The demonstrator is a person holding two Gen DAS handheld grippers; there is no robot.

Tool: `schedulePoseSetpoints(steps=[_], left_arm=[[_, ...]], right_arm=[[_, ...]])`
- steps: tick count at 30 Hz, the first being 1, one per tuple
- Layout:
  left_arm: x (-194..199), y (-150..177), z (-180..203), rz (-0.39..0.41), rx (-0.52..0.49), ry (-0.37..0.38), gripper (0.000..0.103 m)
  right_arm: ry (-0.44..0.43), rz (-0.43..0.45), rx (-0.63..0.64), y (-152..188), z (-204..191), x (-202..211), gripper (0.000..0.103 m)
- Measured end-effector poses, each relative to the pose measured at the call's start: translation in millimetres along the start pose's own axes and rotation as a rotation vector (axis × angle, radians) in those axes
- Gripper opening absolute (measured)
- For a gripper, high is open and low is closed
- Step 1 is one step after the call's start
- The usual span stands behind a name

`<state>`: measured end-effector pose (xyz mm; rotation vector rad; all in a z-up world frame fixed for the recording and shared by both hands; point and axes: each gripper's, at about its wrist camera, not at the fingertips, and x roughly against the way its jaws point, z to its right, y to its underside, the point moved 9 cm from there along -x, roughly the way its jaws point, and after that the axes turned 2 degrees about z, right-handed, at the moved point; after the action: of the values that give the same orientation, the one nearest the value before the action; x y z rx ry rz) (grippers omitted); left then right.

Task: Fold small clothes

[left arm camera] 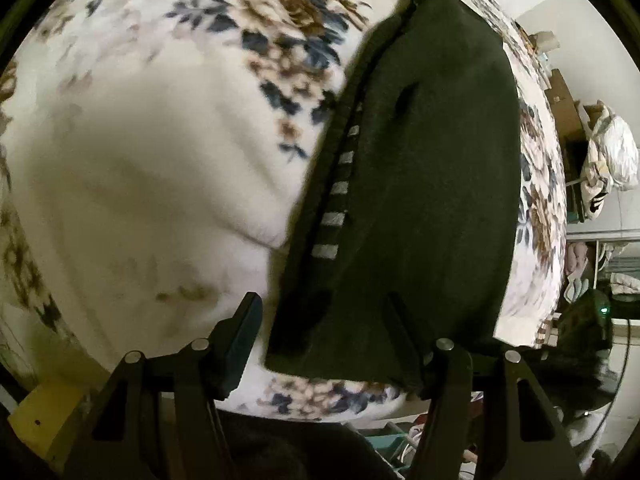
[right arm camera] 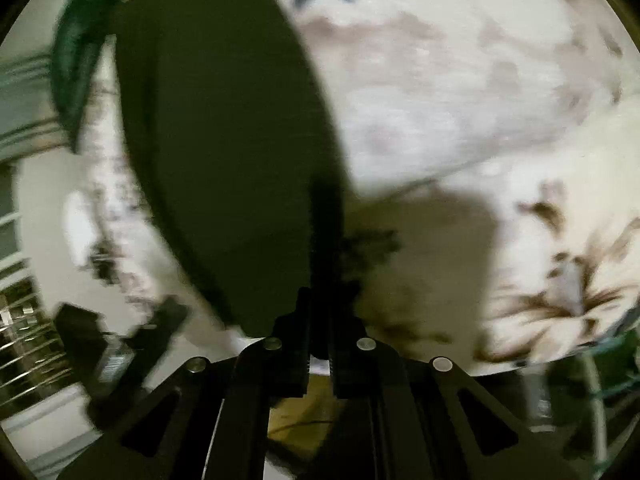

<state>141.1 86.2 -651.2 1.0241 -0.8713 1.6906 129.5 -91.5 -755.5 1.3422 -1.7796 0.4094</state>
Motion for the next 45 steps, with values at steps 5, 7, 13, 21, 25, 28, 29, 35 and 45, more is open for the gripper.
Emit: schedulePoseSetpoints(steps=[5,7,13,21,25,28,29,35,45], left_arm=[[-3.3,7.0,1.5,-0.007,-0.002,0.012,0.059],[-1.7,8.1,1.7,0.001,0.003,0.016,0.059],[0.0,17.3,-1.7,-0.004,0.031,0.025,0.059],[2.5,24.3,-6.6,0.001,0.03,0.016,0.059],[2.2,27.0,-1.3,0.006,0.015,0.018,0.059],[-1.4,29.3,4.6,0.004,-0.002,0.021,0.059],[-5.0,29.9,6.1,0.004,-0.012,0.016,0.059],[-27.2,23.1,15.2,0.014,-0.098,-0.063,0.014],[1.4,22.1,11.6,0.074,-0.04,0.004,0.002]], right_arm=[[-0.245,-0.005,-0.132,-3.4,-11.0,7.0,0.007],[-0.222,-0.024,-0.151,-5.2,-4.9,1.5,0.007],[-0.114,-0.068,-0.177,-0.4,16.9,-16.8,0.03],[-0.064,-0.043,-0.162,-0.7,18.1,-27.7,0.045],[-0.02,0.022,-0.133,-2.7,17.7,-19.8,0.034],[0.007,0.034,-0.106,-3.6,22.5,-8.9,0.033],[0.017,0.034,-0.103,-3.1,24.8,-6.5,0.033],[0.036,0.021,-0.102,0.0,42.1,0.1,0.033],[0.034,0.02,-0.084,-1.5,36.8,-12.0,0.024]])
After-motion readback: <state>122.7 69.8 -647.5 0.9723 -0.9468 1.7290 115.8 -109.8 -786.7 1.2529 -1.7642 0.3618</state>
